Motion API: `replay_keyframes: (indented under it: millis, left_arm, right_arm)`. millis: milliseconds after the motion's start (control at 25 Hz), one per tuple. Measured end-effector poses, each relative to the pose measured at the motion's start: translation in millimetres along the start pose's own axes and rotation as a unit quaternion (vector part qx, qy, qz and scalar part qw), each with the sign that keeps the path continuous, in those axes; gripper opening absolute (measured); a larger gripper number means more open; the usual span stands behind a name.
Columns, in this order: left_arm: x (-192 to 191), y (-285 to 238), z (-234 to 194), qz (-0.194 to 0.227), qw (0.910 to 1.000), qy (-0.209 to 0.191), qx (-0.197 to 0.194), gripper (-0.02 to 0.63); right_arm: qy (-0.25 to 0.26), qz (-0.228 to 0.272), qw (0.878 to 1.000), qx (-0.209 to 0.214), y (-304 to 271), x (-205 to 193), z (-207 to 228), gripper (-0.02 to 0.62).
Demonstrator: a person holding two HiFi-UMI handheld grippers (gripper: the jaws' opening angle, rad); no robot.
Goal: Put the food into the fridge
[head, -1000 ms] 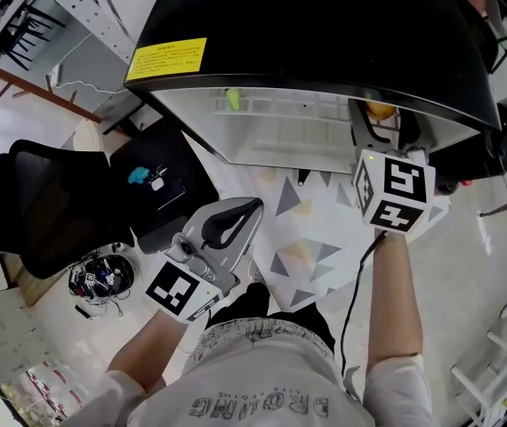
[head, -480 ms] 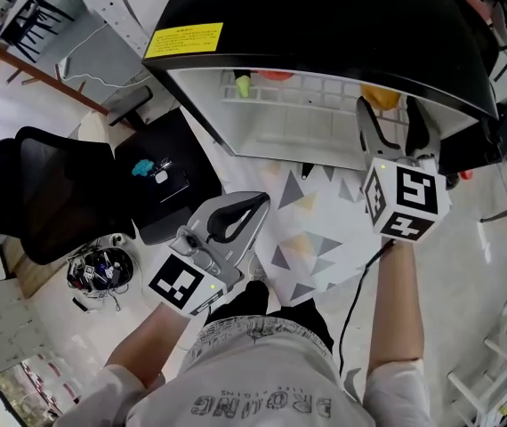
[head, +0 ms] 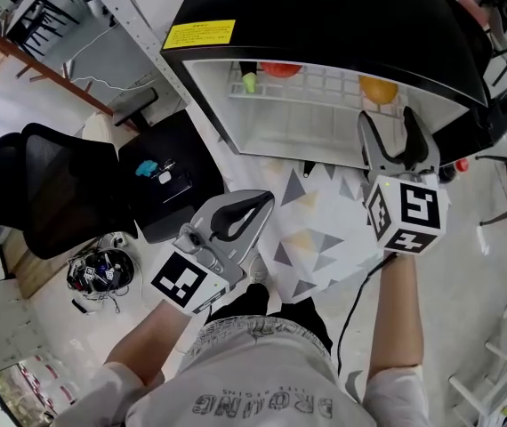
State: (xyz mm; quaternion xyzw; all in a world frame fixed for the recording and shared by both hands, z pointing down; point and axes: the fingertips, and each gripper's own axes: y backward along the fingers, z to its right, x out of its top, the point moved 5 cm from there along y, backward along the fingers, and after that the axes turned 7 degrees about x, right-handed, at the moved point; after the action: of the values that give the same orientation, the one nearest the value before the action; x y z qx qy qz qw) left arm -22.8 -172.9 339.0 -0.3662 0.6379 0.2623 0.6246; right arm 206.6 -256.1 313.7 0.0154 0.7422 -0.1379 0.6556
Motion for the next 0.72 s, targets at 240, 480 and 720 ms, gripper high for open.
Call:
replay_keyframes:
  millis: [240, 480, 720]
  left_arm:
    - [6.7, 12.0, 2.3, 0.009, 0.9999, -0.008, -0.002, 0.006]
    - [11.0, 23.2, 3.7, 0.015, 0.9998, -0.01, -0.001, 0.006]
    - [14.3, 34.0, 3.1, 0.024, 0.9996, -0.014, -0.003, 0.007]
  right_arm:
    - [0.002, 0.01, 1.0, 0.02, 18.0, 6.6, -14.0, 0.298]
    - [0.0, 0.016, 1.0, 0.022, 37.9, 5.6, -26.0, 0.265]
    - [-0.006, 0.013, 1.0, 0.018, 58.7, -0.5, -35.0, 0.2]
